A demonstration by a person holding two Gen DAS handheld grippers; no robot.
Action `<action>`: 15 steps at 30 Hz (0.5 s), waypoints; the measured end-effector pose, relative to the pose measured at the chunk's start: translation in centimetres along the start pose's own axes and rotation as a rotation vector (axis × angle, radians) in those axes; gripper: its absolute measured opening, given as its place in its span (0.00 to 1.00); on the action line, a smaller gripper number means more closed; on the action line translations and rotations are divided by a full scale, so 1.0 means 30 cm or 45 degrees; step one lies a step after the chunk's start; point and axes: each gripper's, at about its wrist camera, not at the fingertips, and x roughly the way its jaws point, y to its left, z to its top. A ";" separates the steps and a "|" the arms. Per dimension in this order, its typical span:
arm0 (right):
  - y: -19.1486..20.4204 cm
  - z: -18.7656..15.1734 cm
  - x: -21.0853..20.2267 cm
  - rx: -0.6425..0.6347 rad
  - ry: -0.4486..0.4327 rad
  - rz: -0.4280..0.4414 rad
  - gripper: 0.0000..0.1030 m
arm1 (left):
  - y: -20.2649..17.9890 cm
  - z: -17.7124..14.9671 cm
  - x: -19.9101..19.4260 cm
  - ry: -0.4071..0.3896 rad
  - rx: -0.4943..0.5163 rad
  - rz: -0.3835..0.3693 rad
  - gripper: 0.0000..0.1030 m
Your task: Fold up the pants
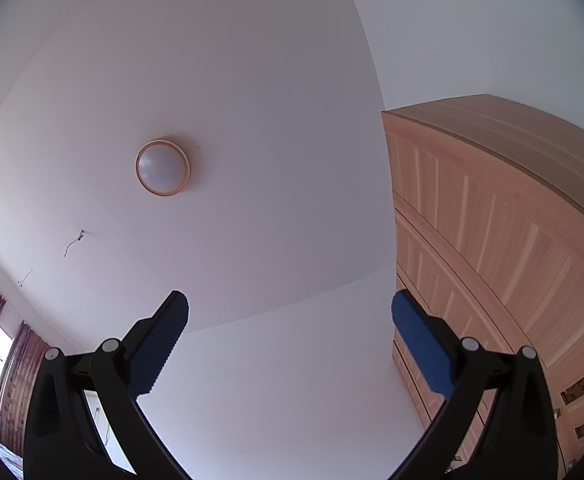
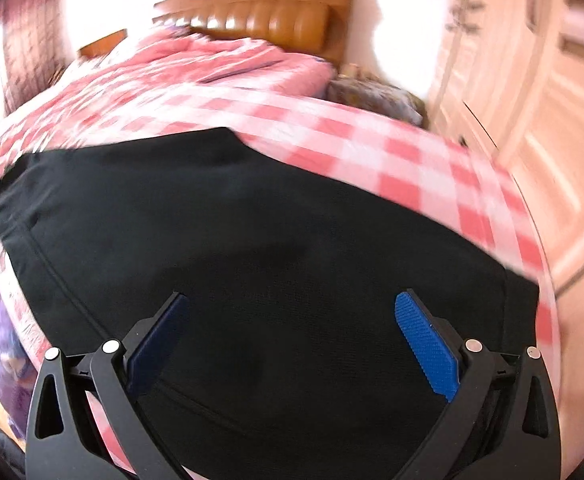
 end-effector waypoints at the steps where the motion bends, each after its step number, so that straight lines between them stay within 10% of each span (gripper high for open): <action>1: 0.014 0.009 0.006 -0.014 0.005 0.004 0.96 | 0.005 -0.002 0.003 0.003 -0.004 0.003 0.99; 15: 0.043 -0.076 0.156 0.029 0.159 0.075 0.96 | 0.043 -0.053 0.011 0.036 0.012 0.019 0.99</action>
